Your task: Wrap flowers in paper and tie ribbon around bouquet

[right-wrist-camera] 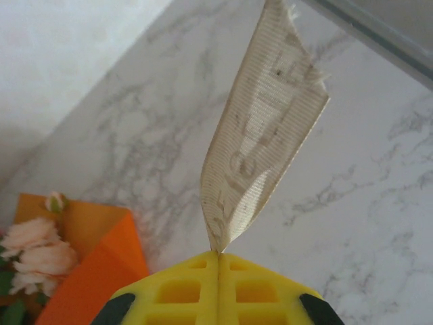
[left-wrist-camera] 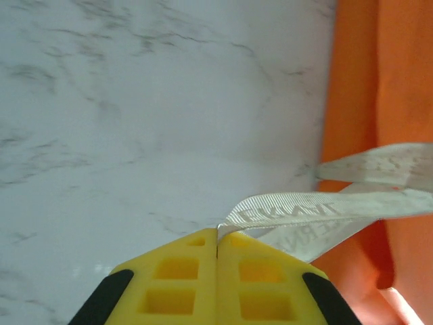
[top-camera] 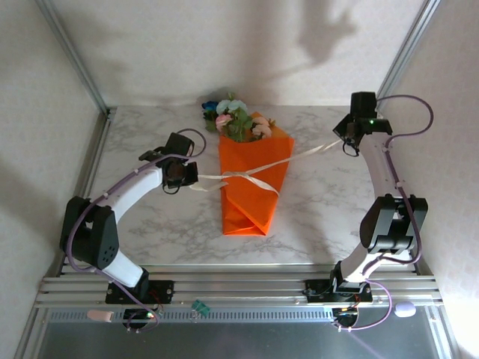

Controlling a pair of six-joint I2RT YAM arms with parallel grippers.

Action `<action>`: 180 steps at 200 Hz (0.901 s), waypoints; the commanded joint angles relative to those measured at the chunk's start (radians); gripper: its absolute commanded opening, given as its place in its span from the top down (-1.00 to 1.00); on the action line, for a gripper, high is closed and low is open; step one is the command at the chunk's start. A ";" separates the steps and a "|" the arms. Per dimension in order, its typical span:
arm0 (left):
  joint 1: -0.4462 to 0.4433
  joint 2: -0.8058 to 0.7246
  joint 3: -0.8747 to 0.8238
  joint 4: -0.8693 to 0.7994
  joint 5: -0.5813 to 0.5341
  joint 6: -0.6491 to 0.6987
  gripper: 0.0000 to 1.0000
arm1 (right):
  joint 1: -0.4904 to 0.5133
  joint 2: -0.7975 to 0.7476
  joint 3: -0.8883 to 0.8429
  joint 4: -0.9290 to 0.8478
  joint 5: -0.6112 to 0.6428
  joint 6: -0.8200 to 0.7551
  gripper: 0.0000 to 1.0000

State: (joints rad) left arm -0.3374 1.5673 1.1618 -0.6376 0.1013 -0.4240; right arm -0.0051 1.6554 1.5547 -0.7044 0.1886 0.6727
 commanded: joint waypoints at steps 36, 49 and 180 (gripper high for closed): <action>0.070 -0.019 0.056 -0.119 -0.142 -0.024 1.00 | -0.088 0.000 -0.170 0.008 -0.006 -0.001 1.00; 0.072 0.003 0.084 -0.115 -0.122 -0.020 1.00 | -0.089 0.000 -0.195 0.007 -0.009 -0.002 1.00; 0.080 0.220 0.290 -0.113 -0.123 -0.185 0.26 | -0.015 -0.099 -0.476 0.011 -0.169 0.128 0.04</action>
State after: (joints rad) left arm -0.2665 1.8141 1.4120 -0.6971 0.0883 -0.5278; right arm -0.0326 1.6371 1.0908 -0.6693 0.0292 0.7494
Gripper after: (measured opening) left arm 0.285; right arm 0.451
